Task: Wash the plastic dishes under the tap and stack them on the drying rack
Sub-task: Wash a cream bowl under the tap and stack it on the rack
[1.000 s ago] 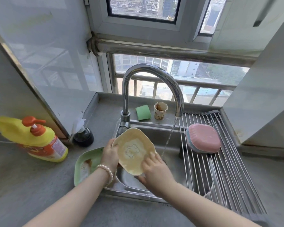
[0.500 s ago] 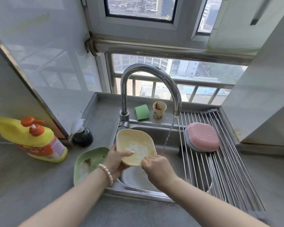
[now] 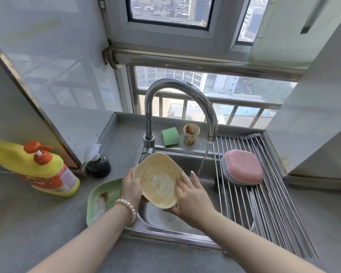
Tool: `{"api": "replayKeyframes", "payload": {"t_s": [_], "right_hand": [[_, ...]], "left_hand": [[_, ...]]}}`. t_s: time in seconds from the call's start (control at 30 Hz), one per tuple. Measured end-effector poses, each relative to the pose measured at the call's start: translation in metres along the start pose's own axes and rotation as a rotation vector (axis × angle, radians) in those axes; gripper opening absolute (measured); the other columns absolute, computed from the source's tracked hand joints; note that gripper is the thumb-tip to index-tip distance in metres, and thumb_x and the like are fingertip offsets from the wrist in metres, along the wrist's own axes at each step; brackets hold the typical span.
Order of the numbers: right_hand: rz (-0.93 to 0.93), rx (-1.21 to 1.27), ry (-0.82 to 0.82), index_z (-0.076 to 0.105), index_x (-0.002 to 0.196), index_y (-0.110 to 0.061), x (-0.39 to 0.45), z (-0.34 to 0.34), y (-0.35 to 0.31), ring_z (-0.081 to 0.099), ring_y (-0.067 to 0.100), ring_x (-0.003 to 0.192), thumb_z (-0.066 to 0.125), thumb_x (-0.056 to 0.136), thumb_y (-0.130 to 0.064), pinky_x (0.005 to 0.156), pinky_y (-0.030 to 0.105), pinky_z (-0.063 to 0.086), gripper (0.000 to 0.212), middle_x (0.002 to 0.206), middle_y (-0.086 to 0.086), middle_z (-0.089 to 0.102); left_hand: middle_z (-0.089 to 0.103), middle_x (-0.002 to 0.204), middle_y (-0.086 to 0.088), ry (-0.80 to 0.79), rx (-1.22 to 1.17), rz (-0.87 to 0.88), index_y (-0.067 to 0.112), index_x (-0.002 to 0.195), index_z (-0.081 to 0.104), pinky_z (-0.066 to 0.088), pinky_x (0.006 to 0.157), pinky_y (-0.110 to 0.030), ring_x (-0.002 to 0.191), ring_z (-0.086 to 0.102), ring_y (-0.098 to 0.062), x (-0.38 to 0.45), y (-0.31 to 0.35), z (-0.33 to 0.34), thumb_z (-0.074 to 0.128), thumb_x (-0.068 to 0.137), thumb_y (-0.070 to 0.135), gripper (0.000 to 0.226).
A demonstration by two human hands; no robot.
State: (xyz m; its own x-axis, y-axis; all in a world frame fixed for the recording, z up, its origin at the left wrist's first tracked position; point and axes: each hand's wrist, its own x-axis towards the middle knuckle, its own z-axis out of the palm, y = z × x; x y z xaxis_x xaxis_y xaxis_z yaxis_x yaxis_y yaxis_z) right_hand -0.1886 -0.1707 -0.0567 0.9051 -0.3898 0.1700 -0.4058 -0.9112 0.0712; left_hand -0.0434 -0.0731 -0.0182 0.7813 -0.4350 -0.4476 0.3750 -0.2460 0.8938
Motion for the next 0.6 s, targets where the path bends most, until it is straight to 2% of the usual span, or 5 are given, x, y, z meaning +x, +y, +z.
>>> {"api": "replayKeyframes", "payload": {"t_s": [0.07, 0.13, 0.3, 0.47, 0.6], "right_hand": [[-0.047, 0.036, 0.055, 0.076, 0.083, -0.008, -0.001, -0.003, -0.018, 0.070, 0.023, 0.089, 0.069, 0.070, -0.058, 0.092, 0.039, 0.052, 0.052, 0.089, 0.007, 0.073], [-0.137, 0.144, 0.172, 0.069, 0.062, -0.018, -0.003, -0.004, -0.026, 0.065, 0.015, 0.063, 0.090, 0.050, -0.032, 0.065, 0.023, 0.052, 0.027, 0.068, -0.002, 0.068], [-0.088, 0.360, 0.344, 0.062, 0.057, -0.018, 0.000, -0.008, -0.031, 0.052, 0.012, 0.042, 0.078, 0.046, -0.002, 0.035, 0.020, 0.032, 0.026, 0.051, -0.008, 0.056], [-0.165, 0.691, 0.362, 0.070, 0.092, -0.015, -0.005, -0.016, -0.034, 0.066, 0.013, 0.065, 0.055, 0.090, -0.018, 0.051, 0.024, 0.051, 0.015, 0.080, -0.005, 0.072], [-0.191, 0.411, -0.053, 0.064, 0.113, -0.012, -0.005, -0.025, 0.007, 0.063, 0.019, 0.109, 0.013, 0.096, -0.060, 0.094, 0.035, 0.051, 0.072, 0.117, 0.005, 0.067]], "left_hand": [[0.066, 0.095, -0.016, 0.011, -0.027, -0.028, 0.012, 0.101, 0.062, 0.054, 0.080, -0.056, 0.087, 0.064, -0.035, 0.001, 0.002, 0.002, 0.051, 0.094, 0.012, 0.013], [0.065, 0.091, -0.016, -0.005, -0.046, -0.074, 0.007, 0.101, 0.062, 0.054, 0.080, -0.055, 0.082, 0.063, -0.034, 0.003, 0.009, 0.003, 0.053, 0.093, 0.016, 0.015], [0.066, 0.099, -0.017, -0.139, -0.105, -0.086, 0.008, 0.112, 0.058, 0.057, 0.068, -0.043, 0.089, 0.065, -0.036, -0.013, 0.005, 0.017, 0.062, 0.085, -0.001, 0.029], [0.058, 0.118, -0.005, -0.047, -0.112, 0.100, 0.027, 0.123, 0.046, 0.053, 0.085, -0.045, 0.103, 0.061, -0.027, -0.019, -0.005, 0.022, 0.046, 0.095, 0.002, 0.038], [0.062, 0.115, -0.006, -0.135, 0.045, 0.083, 0.039, 0.116, 0.052, 0.055, 0.080, -0.052, 0.097, 0.064, -0.031, -0.003, 0.001, 0.006, 0.040, 0.100, 0.011, 0.035]]}}
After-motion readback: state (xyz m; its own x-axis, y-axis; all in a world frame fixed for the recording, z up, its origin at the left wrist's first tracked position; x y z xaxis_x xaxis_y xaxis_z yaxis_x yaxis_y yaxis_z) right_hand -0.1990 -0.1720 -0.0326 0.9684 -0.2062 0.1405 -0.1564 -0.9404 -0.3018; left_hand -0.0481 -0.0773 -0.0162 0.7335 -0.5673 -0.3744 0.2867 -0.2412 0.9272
